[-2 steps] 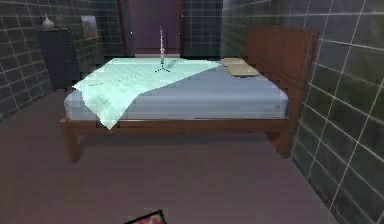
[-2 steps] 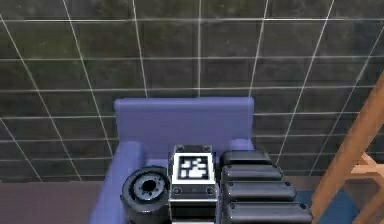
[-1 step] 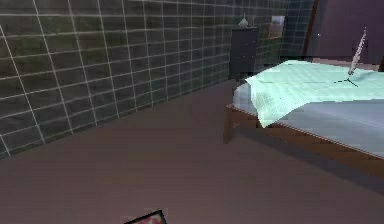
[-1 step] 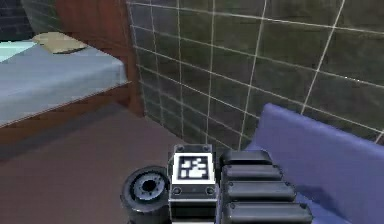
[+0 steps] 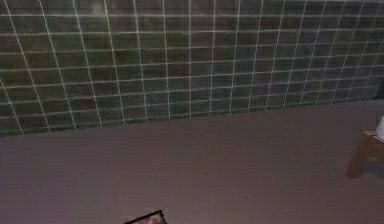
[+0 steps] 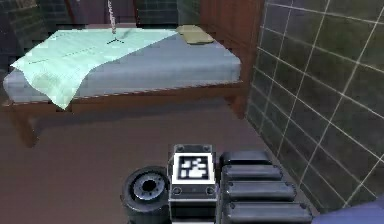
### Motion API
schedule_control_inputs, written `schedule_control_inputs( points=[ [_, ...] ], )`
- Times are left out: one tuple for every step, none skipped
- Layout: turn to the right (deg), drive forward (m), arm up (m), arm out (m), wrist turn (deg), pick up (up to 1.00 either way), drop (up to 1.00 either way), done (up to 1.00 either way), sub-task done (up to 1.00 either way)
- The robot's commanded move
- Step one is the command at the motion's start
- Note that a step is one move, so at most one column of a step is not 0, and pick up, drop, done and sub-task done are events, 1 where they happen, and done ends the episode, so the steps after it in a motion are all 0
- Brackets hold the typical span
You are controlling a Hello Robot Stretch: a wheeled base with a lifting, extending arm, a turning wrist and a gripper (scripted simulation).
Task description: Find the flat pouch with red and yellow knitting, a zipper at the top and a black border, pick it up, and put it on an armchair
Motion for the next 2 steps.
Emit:
schedule_control_inputs(
  points=[
    [45.0,0.00,0.00,0.00,0.0,0.00,0.00,0.00,0.00],
    [45.0,0.00,0.00,0.00,0.0,0.00,0.00,0.00,0.00]
  ],
)
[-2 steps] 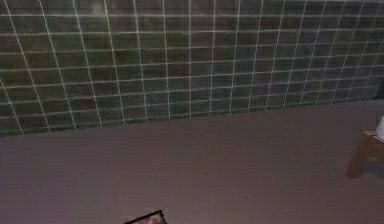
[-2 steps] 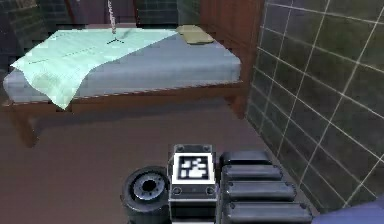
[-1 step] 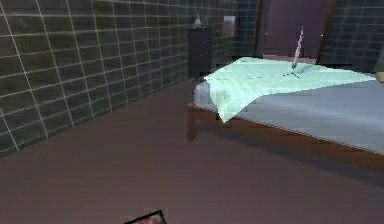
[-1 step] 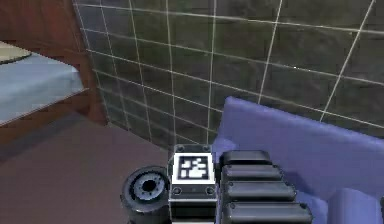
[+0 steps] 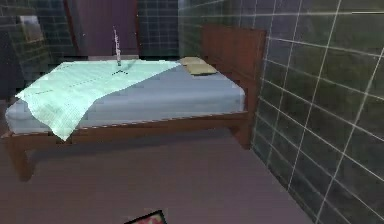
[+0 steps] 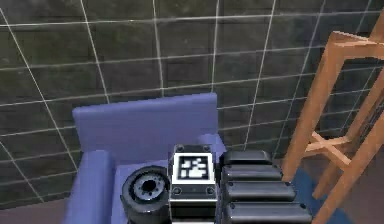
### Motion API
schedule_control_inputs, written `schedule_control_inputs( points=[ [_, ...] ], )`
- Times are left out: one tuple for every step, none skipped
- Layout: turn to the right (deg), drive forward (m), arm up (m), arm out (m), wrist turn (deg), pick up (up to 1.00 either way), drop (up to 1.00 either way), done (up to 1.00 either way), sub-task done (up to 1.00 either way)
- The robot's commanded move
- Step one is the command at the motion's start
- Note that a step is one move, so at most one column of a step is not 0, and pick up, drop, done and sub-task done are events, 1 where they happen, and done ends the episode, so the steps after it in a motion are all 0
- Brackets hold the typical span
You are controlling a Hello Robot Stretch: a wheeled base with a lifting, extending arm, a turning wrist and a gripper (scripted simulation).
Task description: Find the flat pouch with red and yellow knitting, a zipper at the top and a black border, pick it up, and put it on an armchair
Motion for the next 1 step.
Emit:
schedule_control_inputs(
  points=[
    [45.0,0.00,0.00,0.00,0.0,0.00,0.00,0.00,0.00]
  ],
)
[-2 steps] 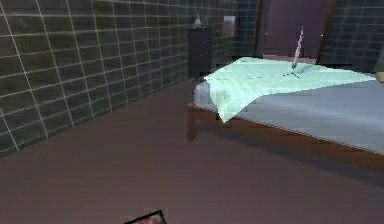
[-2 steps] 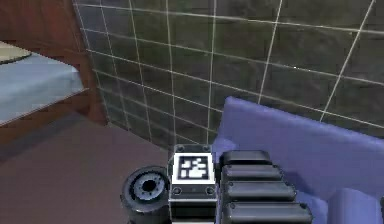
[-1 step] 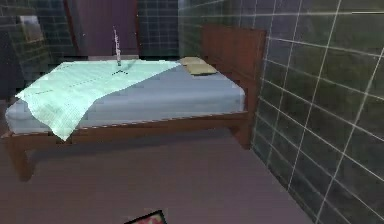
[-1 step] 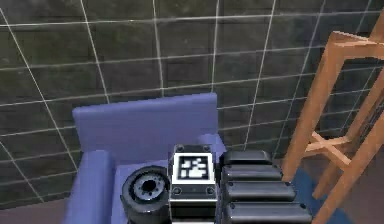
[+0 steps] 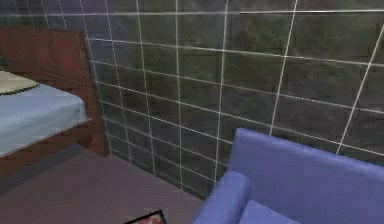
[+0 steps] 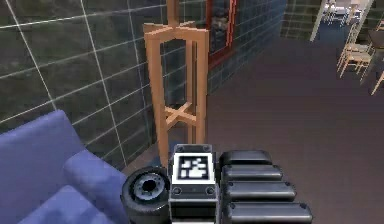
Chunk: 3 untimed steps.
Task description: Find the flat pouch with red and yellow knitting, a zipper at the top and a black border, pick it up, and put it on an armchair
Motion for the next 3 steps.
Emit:
schedule_control_inputs(
  points=[
    [9.0,0.00,0.00,0.00,0.0,0.00,0.00,0.00,0.00],
    [-45.0,0.00,0.00,0.00,0.0,0.00,0.00,0.00,0.00],
    [-45.0,0.00,0.00,0.00,0.0,0.00,0.00,0.00,0.00]
  ],
)
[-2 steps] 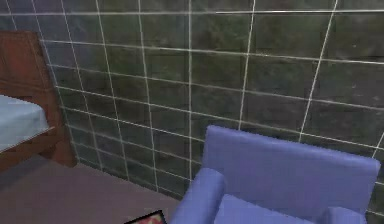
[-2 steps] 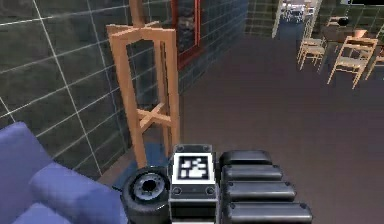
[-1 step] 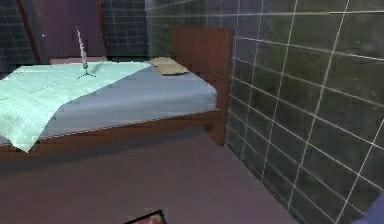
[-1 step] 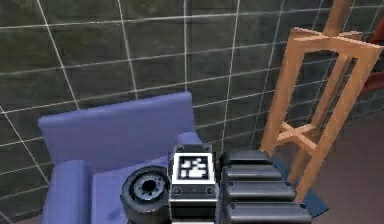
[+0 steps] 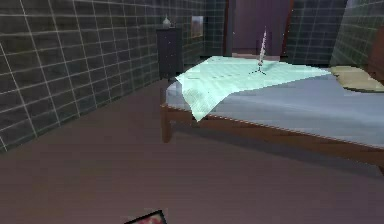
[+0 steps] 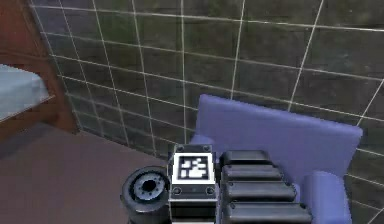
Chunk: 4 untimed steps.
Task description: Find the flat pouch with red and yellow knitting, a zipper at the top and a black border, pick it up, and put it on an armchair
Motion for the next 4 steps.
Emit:
schedule_control_inputs(
  points=[
    [-27.0,0.00,0.00,0.00,0.0,0.00,0.00,0.00,0.00],
    [45.0,0.00,0.00,0.00,0.0,0.00,0.00,0.00,0.00],
    [45.0,0.00,0.00,0.00,0.0,0.00,0.00,0.00,0.00],
    [9.0,0.00,0.00,0.00,0.0,0.00,0.00,0.00,0.00]
  ],
)
